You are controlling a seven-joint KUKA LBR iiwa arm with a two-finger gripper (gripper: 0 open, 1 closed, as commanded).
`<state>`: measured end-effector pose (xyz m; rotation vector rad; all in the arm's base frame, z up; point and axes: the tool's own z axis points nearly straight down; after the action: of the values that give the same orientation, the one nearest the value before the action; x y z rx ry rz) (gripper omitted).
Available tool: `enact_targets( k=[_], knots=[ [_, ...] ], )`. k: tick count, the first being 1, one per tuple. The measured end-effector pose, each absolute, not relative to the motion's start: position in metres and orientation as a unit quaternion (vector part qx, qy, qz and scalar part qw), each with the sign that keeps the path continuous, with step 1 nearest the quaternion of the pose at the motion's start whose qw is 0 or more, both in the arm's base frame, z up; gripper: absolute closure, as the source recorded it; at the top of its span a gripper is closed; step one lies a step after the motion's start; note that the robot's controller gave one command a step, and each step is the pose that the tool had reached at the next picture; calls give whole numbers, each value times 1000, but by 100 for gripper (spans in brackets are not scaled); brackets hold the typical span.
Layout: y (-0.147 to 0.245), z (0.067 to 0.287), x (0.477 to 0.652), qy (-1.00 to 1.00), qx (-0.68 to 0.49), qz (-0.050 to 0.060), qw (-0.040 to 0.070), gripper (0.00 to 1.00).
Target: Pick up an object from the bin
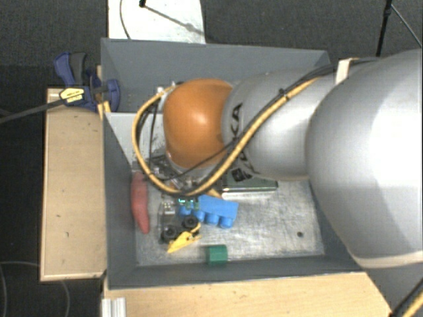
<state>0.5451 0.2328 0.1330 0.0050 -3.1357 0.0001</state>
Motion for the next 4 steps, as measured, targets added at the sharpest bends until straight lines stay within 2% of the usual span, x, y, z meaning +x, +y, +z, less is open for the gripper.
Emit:
enact_targets(
  k=[1, 2, 3, 4],
  knots=[
    [232, 137, 548, -1000, -1, -1, -1, 0],
    [238, 107, 511, -1000, 17, -1, -2, 0],
    [220, 93, 500, -998, 66, 0, 1, 0],
    [216, 93, 531, -1000, 23, -1, -1, 0]
  ],
)
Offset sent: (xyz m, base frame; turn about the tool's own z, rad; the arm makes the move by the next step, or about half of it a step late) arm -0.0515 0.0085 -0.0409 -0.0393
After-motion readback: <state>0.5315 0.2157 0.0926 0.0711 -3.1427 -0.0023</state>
